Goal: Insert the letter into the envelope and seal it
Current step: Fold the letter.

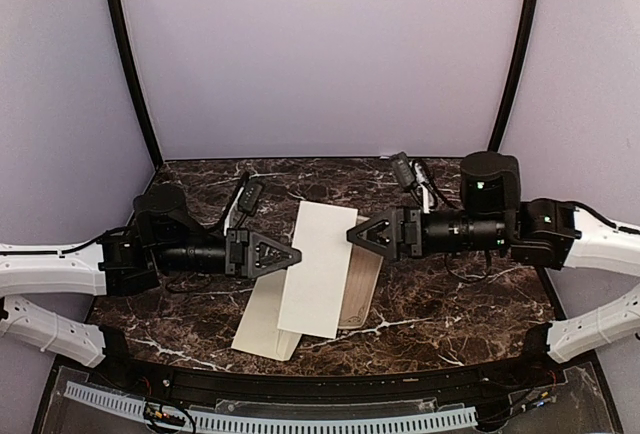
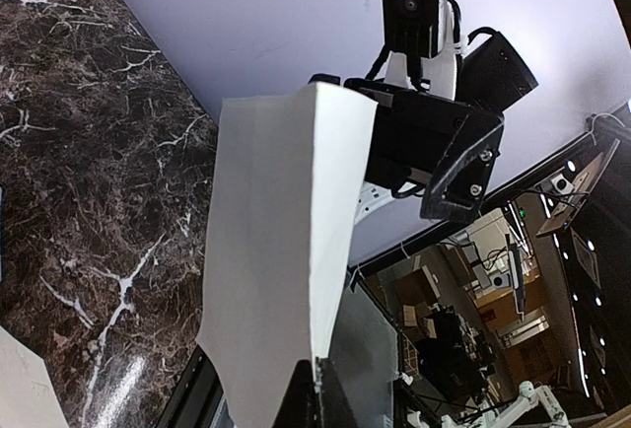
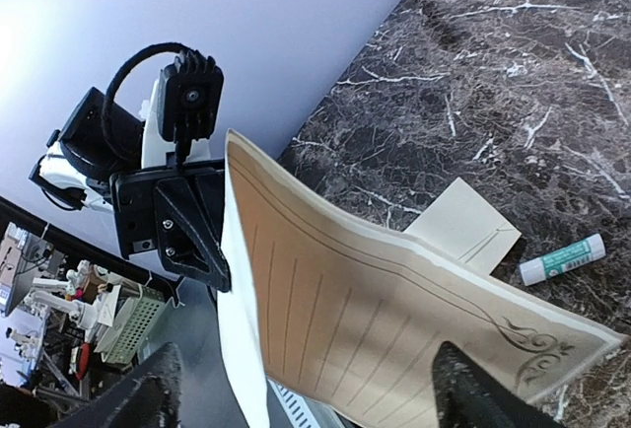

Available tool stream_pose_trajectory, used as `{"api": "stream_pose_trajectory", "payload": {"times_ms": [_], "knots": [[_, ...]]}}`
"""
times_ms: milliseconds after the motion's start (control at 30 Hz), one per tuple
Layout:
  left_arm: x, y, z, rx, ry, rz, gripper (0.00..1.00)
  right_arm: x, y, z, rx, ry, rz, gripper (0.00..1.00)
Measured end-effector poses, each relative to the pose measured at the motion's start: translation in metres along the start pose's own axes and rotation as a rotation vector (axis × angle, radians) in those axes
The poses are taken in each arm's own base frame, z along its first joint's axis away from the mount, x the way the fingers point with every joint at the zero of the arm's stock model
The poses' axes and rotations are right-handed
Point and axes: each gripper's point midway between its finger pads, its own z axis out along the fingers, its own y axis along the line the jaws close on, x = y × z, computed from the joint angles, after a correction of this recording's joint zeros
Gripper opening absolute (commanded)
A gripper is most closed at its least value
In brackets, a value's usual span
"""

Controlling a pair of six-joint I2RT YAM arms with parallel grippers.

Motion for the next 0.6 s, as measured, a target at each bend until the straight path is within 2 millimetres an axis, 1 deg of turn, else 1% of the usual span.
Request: {"api": "stream_pose_trajectory", "payload": {"times_ms": [67,167,233,300,367,467,533,600], "knots": [[0.0,-0.004,-0.003,0.009,-0.001,0.014,0.0,-0.008,-0.001,-0.012,0.02,-0.038,-0.004,0.98],[0.0,-0.006,-0.005,0.013,-0.003,0.022,0.0,-0.013,-0.009,-0.027,0.059,-0.084,0.003,0.99],[-0.001,-0.009,-0.009,0.019,-0.011,0.027,0.0,-0.012,-0.017,-0.035,0.081,-0.105,0.014,0.99],[-0.001,-0.012,-0.013,0.026,-0.021,0.032,0.0,-0.005,-0.028,-0.04,0.104,-0.114,0.032,0.99],[-0.003,-0.015,-0.016,0.033,-0.032,0.038,0.0,0.006,-0.039,-0.041,0.123,-0.11,0.053,0.99],[-0.005,-0.018,-0.017,0.043,-0.045,0.046,0.0,0.021,-0.051,-0.037,0.133,-0.088,0.077,0.98],[-0.006,-0.019,-0.017,0.044,-0.048,0.047,0.0,0.029,-0.055,-0.034,0.123,-0.069,0.09,0.99],[-0.006,-0.019,-0.017,0.045,-0.05,0.048,0.0,0.032,-0.053,-0.03,0.1,-0.06,0.096,0.99]]}}
